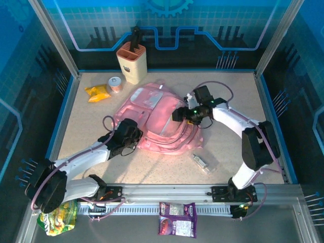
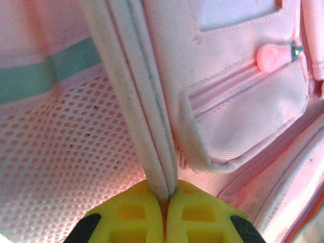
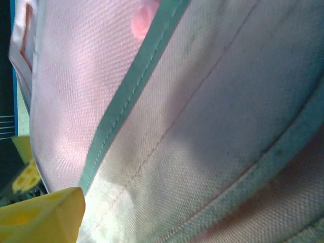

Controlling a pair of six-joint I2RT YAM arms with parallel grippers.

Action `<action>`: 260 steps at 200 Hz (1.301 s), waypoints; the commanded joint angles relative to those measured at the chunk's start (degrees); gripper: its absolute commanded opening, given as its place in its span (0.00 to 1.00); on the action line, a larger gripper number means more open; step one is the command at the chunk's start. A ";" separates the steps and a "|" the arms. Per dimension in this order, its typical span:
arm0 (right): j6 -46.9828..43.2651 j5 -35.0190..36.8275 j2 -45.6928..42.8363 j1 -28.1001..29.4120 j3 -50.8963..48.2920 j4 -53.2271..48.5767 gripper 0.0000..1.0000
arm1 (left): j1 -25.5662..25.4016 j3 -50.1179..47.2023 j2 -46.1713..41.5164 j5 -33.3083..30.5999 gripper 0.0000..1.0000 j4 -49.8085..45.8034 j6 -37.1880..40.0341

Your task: Pack the student bag

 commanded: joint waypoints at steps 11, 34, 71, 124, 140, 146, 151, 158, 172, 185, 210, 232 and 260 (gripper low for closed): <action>-5.14 2.17 5.01 0.91 9.63 -2.31 0.89 | -0.85 -0.68 -0.33 1.02 0.00 -1.38 -0.96; -7.70 9.07 6.23 0.82 14.86 -10.18 0.95 | -1.55 -0.19 -0.13 0.58 0.00 0.12 -1.56; -9.04 17.94 0.51 0.51 12.28 -16.51 1.00 | -1.69 0.84 2.54 2.53 0.00 3.88 -3.71; -8.44 25.15 -10.91 6.35 3.14 -20.38 0.96 | -4.40 2.53 2.80 1.63 0.00 2.51 -8.12; -7.32 24.05 -12.07 10.36 1.40 -20.26 0.94 | -5.49 2.48 3.88 2.38 0.00 6.03 -9.04; -6.79 23.62 -12.59 11.98 0.64 -19.60 0.93 | -5.63 2.88 4.37 3.08 0.00 6.19 -9.25; -6.00 24.05 -12.96 13.44 0.19 -19.35 0.92 | -5.80 3.40 4.86 3.56 0.00 6.12 -9.51; -4.62 24.85 -13.48 15.41 -0.41 -18.70 0.90 | -6.15 3.94 5.40 3.88 0.00 6.11 -9.67; -1.99 24.90 -14.40 18.78 -1.98 -16.63 0.84 | -7.04 4.83 6.03 3.63 0.00 5.76 -10.04; 0.10 24.38 -15.33 21.37 -4.21 -12.86 0.79 | -7.41 4.78 6.47 3.53 0.00 6.36 -10.96; 3.03 21.62 -16.10 24.46 -8.01 -5.91 0.67 | -7.84 3.85 6.62 4.06 0.00 9.19 -12.42; 6.64 18.67 -14.81 25.41 -9.76 -1.08 0.60 | -8.26 4.14 6.16 3.47 0.00 9.17 -12.09; 10.74 18.28 -13.15 28.33 -11.88 6.00 0.51 | -8.73 4.88 6.21 3.53 0.00 9.41 -12.35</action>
